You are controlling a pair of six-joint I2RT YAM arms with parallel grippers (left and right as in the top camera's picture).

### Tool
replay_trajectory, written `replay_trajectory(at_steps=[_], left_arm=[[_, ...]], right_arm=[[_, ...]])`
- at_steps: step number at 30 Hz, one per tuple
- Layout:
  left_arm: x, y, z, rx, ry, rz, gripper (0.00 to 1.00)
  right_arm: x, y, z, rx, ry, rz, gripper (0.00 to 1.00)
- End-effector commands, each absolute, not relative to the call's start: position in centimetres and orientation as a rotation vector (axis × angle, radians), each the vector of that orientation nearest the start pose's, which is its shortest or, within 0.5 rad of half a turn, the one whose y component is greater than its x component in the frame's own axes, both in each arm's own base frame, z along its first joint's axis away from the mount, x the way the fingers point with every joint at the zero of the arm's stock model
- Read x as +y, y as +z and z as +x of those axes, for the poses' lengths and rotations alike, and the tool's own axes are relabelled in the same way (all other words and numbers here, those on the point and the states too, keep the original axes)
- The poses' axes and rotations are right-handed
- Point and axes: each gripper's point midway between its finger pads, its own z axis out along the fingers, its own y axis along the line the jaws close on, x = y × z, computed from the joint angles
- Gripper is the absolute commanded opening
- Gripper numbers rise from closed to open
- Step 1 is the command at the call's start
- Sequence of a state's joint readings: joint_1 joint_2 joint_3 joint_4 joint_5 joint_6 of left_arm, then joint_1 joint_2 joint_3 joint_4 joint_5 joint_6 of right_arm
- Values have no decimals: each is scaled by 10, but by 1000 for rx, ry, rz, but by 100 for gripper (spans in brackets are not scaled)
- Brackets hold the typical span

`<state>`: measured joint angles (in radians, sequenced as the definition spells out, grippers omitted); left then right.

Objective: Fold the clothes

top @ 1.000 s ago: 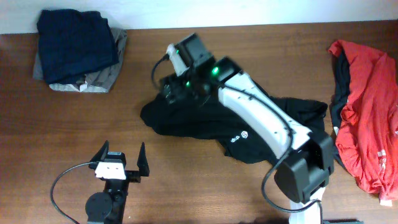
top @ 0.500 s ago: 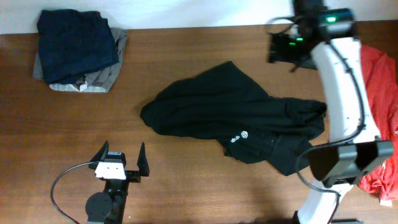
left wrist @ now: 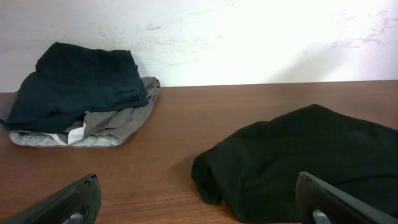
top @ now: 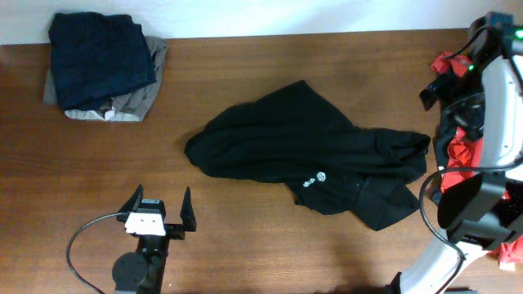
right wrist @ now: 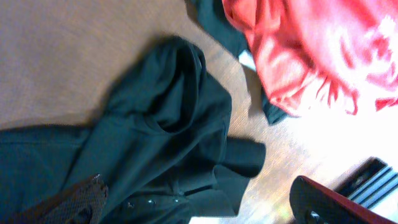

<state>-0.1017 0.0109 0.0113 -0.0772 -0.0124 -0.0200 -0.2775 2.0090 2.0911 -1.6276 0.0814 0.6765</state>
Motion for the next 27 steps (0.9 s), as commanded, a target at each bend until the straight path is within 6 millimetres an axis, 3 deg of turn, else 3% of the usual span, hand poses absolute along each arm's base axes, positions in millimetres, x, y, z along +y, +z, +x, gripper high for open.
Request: replay_trajectory(at_steps=[1,6,9,13,20,27], left_arm=[[-21,156,245,1650,-66,62,99],[-21,156,245,1650,-66,62,99],[-21,156,245,1650,-66,62,99],[-21,156,245,1650,-66,62,99],[-21,156,245,1650,-66,62,99],[-21,156,245,1650,-66,62,99]], right_arm=[[-95,167,353,2770,-82,1514,99],[-67,126,362,2835,-7,1458,99],[-59,109,360,2812,-14,1536,99],[-58,90,354,2753,-26,1680,99],[-55,57,354,2676,7,1783,99],[-56,33,369,2609,75,1743,97]])
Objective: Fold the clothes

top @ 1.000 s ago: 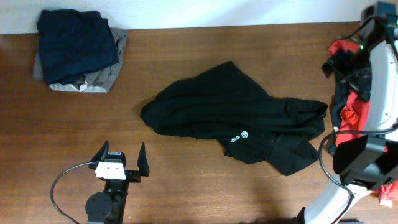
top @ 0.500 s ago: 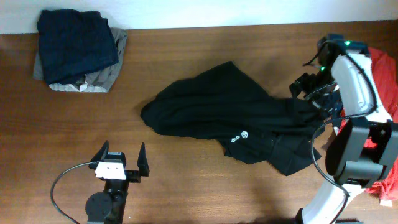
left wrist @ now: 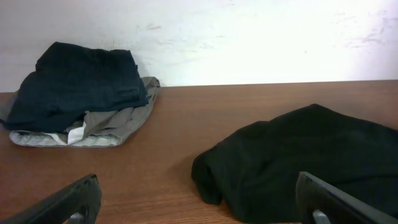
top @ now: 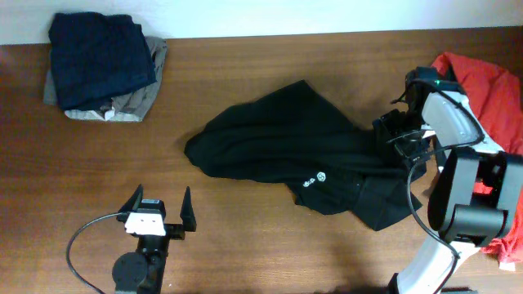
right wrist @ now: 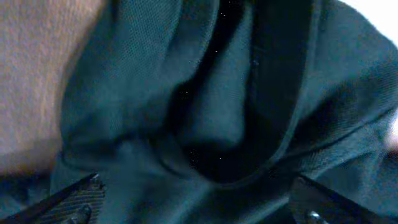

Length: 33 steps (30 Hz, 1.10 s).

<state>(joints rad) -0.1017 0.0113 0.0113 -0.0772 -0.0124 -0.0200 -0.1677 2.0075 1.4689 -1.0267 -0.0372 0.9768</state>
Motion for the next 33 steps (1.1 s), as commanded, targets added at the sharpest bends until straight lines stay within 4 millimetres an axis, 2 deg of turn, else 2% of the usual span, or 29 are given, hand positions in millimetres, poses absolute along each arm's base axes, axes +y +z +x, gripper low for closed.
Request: replay_trajectory(at_steps=[1,3,6,8,10,11,12,15,16,20,24,27,33], left_arm=[[-21,156,245,1650,-66,62,99],[-21,156,245,1650,-66,62,99],[-21,156,245,1650,-66,62,99],[-21,156,245,1650,-66,62,99],[-21,156,245,1650,-66,62,99],[-21,156,245,1650,-66,62,99],[-21,156,245,1650,-66,62,99],[-21,156,245,1650,-66,62,99],[-21,156,245,1650,-66,62,99],[-21,156,245,1650,-66,62,99],[-21,156,245,1650,-66,62,99],[-21,156,245,1650,-66,62,99],[-21,156,245,1650,-66,62,99]], right_arm=[[-57,32,372,2601,82,1737,95],[-57,31,374,2593,88,1731,92],[-57,27,372,2594,85,1732,82],[-57,23,370,2595,80,1732,65],[-58,19,368,2594,68,1732,56],[-59,17,366,2595,58,1733,49],[-60,16,365,2593,48,1732,41],[-62,16,365,2588,25,1729,8],[-62,16,365,2587,27,1728,4],[-63,19,370,2578,35,1718,4],[-64,35,385,2553,69,1669,4],[-62,56,412,2550,162,1527,4],[-41,102,472,2489,464,1225,4]])
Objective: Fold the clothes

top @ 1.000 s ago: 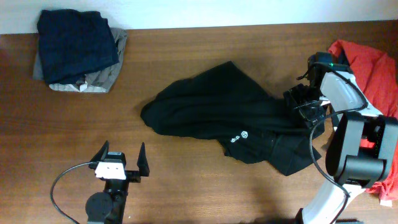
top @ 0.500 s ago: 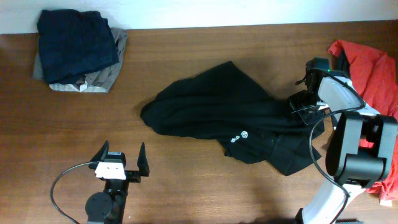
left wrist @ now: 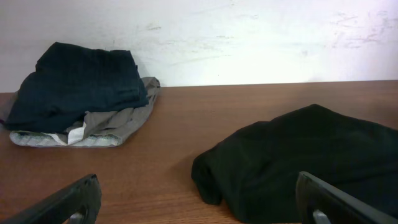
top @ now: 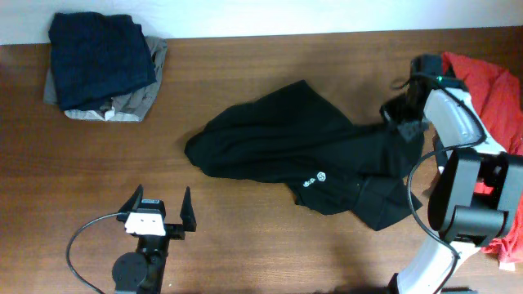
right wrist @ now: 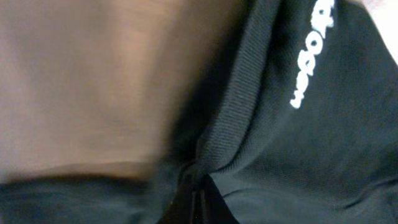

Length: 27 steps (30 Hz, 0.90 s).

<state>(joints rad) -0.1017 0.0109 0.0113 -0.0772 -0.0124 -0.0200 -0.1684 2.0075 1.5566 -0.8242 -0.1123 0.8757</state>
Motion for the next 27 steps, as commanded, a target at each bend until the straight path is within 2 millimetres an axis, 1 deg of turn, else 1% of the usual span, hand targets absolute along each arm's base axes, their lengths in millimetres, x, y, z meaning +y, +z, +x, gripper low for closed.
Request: replay_trajectory(at_steps=[1,3,5,8,9,10,11,14,17,20,23,24,25,27], left_arm=[[-21,156,245,1650,-66,62,99],[-21,156,245,1650,-66,62,99],[-21,156,245,1650,-66,62,99],[-21,156,245,1650,-66,62,99],[-21,156,245,1650,-66,62,99],[-21,156,245,1650,-66,62,99],[-21,156,245,1650,-66,62,99],[-21,156,245,1650,-66,62,99],[-21,156,245,1650,-66,62,99],[-21,156,245,1650,-66,62,99],[-21,156,245,1650,-66,62,99],[-21,156,245,1650,-66,62,99],[-21,156,245,1650,-66,62,99],[-21,156,245,1650,-66,62,99]], right_arm=[[-38,107,480,2470,495,1189,4],[-28,118,497,2425,575,1111,4],[-21,126,510,2384,620,1051,4],[-9,137,531,2319,653,961,4],[-4,141,540,2293,663,926,4],[2,145,554,2246,669,879,4],[3,145,561,2222,663,861,4],[5,136,580,2167,666,848,4],[7,117,597,2124,713,876,4],[18,104,615,2094,809,830,4],[32,92,632,2106,879,781,4],[44,91,643,2121,927,725,4],[52,94,649,2130,952,664,4],[62,103,656,2153,957,583,4]])
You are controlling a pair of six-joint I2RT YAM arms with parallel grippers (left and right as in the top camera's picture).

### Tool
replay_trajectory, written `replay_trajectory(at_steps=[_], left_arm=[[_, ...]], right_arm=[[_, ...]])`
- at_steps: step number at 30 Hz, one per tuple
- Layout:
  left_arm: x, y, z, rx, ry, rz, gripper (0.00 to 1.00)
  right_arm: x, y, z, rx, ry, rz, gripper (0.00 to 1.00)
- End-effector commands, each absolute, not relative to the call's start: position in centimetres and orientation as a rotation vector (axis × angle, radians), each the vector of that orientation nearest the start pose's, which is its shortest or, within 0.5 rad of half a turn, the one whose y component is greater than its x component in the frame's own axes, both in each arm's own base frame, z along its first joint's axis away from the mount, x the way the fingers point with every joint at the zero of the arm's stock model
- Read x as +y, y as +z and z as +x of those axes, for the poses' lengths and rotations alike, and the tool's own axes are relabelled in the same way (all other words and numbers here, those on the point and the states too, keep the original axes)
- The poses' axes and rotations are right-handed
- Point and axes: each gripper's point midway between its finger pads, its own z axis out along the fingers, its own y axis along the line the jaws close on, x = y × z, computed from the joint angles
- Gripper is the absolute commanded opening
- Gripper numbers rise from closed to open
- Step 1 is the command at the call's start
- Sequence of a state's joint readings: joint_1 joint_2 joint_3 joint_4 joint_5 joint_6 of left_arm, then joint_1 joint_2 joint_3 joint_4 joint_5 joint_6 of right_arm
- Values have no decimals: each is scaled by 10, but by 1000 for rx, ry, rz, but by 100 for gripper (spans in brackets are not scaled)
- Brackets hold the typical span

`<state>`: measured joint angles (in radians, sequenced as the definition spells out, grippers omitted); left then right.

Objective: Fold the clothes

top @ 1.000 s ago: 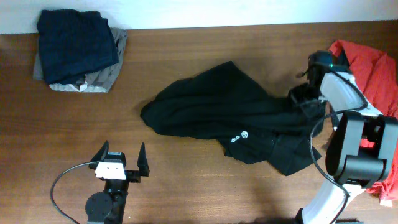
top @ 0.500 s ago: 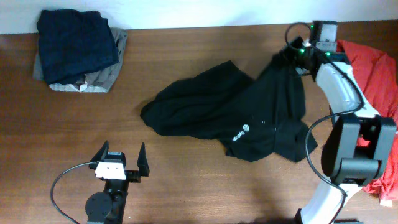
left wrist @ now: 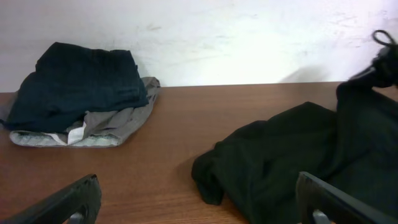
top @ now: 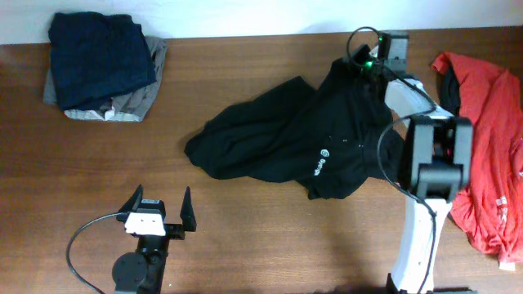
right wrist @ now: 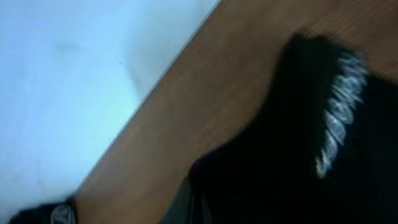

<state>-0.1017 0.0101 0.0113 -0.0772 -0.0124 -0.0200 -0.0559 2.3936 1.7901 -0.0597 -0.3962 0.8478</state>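
Note:
A black garment (top: 286, 143) with a small white logo lies crumpled at mid-table; it also fills the right of the left wrist view as a black garment (left wrist: 292, 155). My right gripper (top: 364, 67) is at the table's far side, shut on the garment's upper right edge. In the right wrist view that gripper (right wrist: 196, 208) pinches black fabric (right wrist: 292, 162) bearing white lettering. Near the front edge my left gripper (top: 155, 214) stands open and holds nothing; in its own view the left gripper (left wrist: 198, 208) faces the garment's left end from a distance.
A folded pile (top: 102, 65) of dark blue on grey clothes sits at the far left corner, the same folded pile (left wrist: 78, 93) showing against the wall. A red garment (top: 486, 122) sprawls over the table's right edge. A white wall (left wrist: 199, 37) borders the far side.
My right gripper, still shut on the black garment, has moved from its right end to the far side of the table. The garment's right part is now drawn up and leftward. The left arm is unmoved.
My right gripper was open, high over the red clothes at the right edge. Then it was open down on the black garment's right end, then shut on that fabric. Now it holds the fabric by the far edge. My left gripper stayed open at the front.

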Motion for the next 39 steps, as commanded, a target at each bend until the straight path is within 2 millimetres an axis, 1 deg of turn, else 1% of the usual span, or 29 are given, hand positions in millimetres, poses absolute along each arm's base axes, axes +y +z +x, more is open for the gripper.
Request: replay_trajectory(at_steps=[1,2,3,4,5,6,7,9,11,14,17,18,22,23,25,26,27,28,34,36,39], left_arm=[[-21,156,245,1650,-66,61,99],[-21,156,245,1650,-66,62,99],[-21,156,245,1650,-66,62,99],[-21,156,245,1650,-66,62,99],[-21,156,245,1650,-66,62,99],[-21,156,245,1650,-66,62,99],[-21,156,245,1650,-66,62,99],[-21,156,245,1650,-66,62,99],[-21,156,245,1650,-66,62,99],[-21,156,245,1650,-66,62,99],[-21,156,245,1650,-66,62,99],[-21,156,245,1650,-66,62,99],[-21,156,245,1650,-66,62,99],[-21,156,245,1650,-66,62,99],[-21,156,245,1650,-66,62,99],[-21,156,245,1650,-66,62,99],[-21,156,245,1650,-66,62,99],[-21,156,245,1650,-66,62,99],[-21,156,245,1650,-66,62,99],[-21,156,245,1650,-66,62,99],[-21,156,245,1650,-66,61,99]], right_arm=[[65,109,658,2166,937,547,4],[66,117,660,2181,898,510,5],[64,124,661,2198,832,487,11],[60,131,661,2214,769,482,20],[54,140,659,2238,699,483,45],[48,149,658,2250,648,495,67],[42,158,655,2261,596,512,77],[28,174,648,2280,517,537,89],[15,189,637,2309,458,552,96],[2,203,609,2395,409,590,99],[-2,211,580,2481,382,606,99],[-5,216,571,2503,349,596,99],[-23,237,536,2541,180,653,99],[-26,248,521,2550,145,664,99],[-25,255,510,2558,143,666,99],[-25,262,502,2558,143,663,99],[-19,268,502,2562,173,580,99],[-14,275,501,2554,195,548,98],[-9,306,489,2492,221,543,99],[3,324,480,2467,265,504,99],[15,344,465,2447,265,466,99]])
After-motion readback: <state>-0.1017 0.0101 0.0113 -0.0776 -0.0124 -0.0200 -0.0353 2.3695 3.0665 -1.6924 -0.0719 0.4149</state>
